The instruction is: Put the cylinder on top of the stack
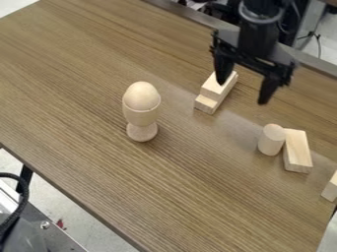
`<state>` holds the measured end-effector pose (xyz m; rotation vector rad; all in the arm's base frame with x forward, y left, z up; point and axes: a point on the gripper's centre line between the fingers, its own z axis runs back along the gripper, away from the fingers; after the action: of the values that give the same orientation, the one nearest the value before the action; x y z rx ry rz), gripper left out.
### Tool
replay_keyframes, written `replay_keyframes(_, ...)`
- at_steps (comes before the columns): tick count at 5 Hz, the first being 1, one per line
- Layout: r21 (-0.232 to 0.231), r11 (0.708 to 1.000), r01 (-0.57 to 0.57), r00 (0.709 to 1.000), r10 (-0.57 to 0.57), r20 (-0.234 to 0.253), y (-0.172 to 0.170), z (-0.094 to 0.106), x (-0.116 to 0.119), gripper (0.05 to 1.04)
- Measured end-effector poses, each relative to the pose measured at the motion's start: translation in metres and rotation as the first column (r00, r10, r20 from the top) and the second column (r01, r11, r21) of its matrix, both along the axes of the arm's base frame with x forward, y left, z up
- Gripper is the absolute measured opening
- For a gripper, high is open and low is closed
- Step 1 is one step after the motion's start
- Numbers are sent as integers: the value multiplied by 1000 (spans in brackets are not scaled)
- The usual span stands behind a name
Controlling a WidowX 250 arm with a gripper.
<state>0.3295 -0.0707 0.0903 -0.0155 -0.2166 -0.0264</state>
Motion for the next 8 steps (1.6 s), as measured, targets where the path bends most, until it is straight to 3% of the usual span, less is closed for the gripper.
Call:
replay_keyframes(1, -31, 997, 67, 998, -67, 8, -26, 0, -4, 1001)
replay_keyframes(3, -21, 989, 145, 989, -146, -23, -42, -17, -7, 1001)
replay_keyframes(6, 6, 987, 163, 984, -162, -75, -42, -44, -1, 1001)
replay_keyframes(8, -13, 992, 128, 990, -128, -62, -39, -45, 9, 972)
